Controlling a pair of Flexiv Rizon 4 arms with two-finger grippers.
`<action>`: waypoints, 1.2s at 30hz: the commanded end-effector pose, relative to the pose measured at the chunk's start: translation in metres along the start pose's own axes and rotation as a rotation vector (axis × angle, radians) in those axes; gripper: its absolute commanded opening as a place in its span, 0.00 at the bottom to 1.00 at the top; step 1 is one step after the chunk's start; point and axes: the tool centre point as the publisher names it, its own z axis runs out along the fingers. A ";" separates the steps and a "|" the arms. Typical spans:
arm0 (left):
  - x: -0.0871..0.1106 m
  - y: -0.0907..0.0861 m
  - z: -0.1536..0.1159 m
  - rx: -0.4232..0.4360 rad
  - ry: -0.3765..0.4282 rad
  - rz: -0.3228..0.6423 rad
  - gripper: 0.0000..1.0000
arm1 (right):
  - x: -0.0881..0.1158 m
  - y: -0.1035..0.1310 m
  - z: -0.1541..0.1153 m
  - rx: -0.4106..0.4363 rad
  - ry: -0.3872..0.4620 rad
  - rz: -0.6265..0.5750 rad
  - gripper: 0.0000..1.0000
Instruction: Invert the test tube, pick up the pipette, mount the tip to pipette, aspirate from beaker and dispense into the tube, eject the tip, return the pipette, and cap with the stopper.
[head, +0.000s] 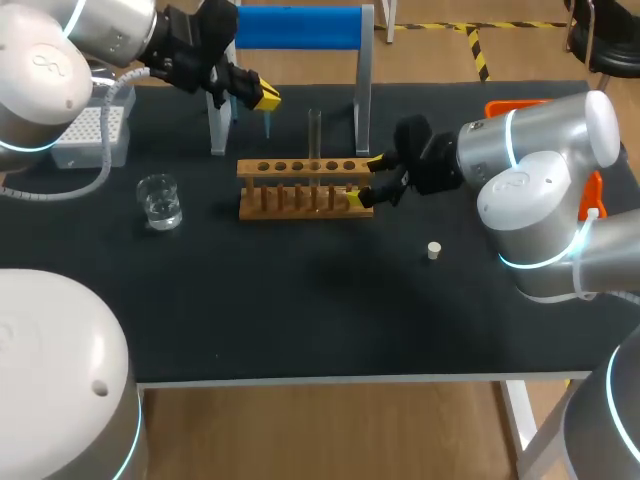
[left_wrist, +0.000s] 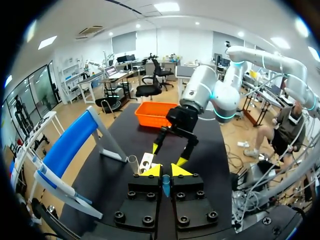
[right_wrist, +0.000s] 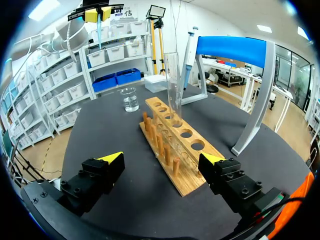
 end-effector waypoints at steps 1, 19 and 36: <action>0.001 -0.001 -0.001 -0.003 -0.001 -0.001 0.00 | 0.003 0.002 -0.015 -0.019 -0.012 -0.012 1.00; 0.001 -0.001 -0.001 -0.003 -0.001 -0.001 0.00 | 0.064 0.021 -0.101 -0.269 0.131 -0.179 1.00; 0.001 -0.001 -0.001 -0.003 -0.001 -0.001 0.00 | 0.100 0.088 -0.064 -0.420 0.296 -0.293 1.00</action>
